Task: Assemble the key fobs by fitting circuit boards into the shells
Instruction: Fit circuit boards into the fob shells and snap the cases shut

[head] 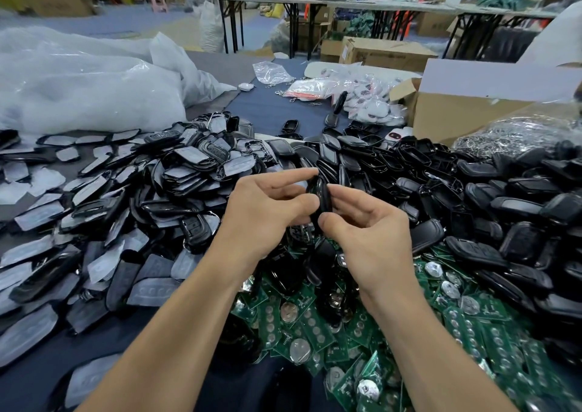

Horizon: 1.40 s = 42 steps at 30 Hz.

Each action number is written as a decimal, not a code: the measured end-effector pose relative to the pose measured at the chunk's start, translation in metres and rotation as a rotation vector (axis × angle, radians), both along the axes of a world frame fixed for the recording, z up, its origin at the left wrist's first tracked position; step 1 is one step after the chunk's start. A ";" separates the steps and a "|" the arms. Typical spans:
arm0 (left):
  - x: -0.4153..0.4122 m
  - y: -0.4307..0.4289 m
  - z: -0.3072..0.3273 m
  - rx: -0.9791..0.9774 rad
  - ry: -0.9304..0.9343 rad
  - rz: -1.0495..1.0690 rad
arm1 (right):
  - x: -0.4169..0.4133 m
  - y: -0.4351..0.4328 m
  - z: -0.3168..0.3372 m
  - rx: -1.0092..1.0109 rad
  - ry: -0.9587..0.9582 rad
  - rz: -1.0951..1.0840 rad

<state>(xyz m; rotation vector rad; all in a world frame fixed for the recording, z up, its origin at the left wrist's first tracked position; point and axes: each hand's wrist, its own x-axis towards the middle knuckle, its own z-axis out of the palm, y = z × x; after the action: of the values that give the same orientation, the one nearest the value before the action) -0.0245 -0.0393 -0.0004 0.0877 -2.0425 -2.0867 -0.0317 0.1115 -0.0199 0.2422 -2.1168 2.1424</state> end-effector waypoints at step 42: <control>-0.001 0.017 -0.015 -0.180 0.160 0.074 | -0.007 0.013 0.001 0.120 0.064 -0.042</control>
<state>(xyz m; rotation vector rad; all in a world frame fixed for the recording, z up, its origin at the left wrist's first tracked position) -0.0253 -0.0222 -0.0152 -0.0314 -2.0853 -1.7958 -0.0387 0.1250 -0.0185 0.2709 -2.1964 1.9606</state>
